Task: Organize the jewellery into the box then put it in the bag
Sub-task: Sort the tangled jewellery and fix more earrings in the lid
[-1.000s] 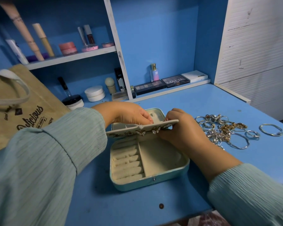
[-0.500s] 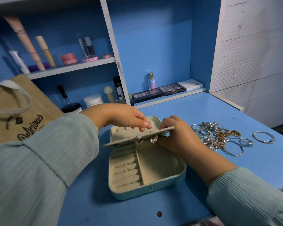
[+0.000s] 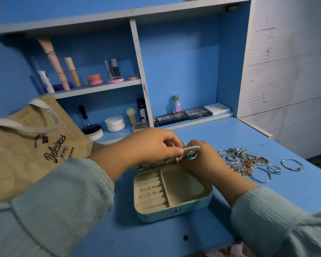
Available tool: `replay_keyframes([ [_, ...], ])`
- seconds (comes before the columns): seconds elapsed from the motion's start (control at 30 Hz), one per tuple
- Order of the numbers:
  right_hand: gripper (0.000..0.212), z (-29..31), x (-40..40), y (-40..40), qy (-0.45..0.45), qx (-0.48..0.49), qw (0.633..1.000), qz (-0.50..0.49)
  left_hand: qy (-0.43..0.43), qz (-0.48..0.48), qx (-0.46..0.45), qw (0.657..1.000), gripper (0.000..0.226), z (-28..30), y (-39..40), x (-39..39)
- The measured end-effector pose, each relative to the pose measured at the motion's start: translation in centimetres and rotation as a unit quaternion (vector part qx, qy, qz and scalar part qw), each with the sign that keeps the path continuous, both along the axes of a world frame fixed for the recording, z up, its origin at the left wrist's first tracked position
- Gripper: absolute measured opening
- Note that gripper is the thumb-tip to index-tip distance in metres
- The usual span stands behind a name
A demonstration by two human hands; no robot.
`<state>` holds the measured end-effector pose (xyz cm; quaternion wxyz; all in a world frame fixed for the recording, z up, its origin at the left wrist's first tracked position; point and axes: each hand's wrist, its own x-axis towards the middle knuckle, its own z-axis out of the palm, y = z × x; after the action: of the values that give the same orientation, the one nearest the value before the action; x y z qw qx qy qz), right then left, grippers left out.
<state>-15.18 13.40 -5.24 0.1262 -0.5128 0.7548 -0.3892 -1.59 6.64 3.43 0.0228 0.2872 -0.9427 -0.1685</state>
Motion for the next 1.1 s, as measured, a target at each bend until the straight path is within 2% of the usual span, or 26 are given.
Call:
replay_keyframes([
  [0.2, 0.026, 0.0, -1.2, 1.3, -0.047, 0.026, 0.998, -0.009, 0.055, 0.025, -0.097, 0.993, 0.012, 0.0, 0.5, -0.2],
  [0.33, 0.009, 0.3, -1.9, 2.5, -0.065, -0.017, 0.997, -0.024, 0.054, 0.024, -0.134, 0.989, 0.017, -0.3, 1.1, -0.4],
  [0.43, 0.01, 0.5, -2.0, 3.2, -0.075, -0.05, 0.995, -0.046, 0.042, 0.015, -0.155, 0.987, 0.018, -0.5, 2.0, -0.4],
  [0.83, 0.009, 0.1, -1.3, 4.6, -0.004, -0.059, 0.997, -0.047, 0.008, 0.015, -0.182, 0.983, 0.021, -1.8, 4.8, -0.3],
  [1.1, 0.012, -0.1, -2.5, 6.2, 0.041, -0.013, 0.999, 0.006, -0.02, -0.003, -0.236, 0.971, 0.024, -3.1, 6.5, -2.0],
])
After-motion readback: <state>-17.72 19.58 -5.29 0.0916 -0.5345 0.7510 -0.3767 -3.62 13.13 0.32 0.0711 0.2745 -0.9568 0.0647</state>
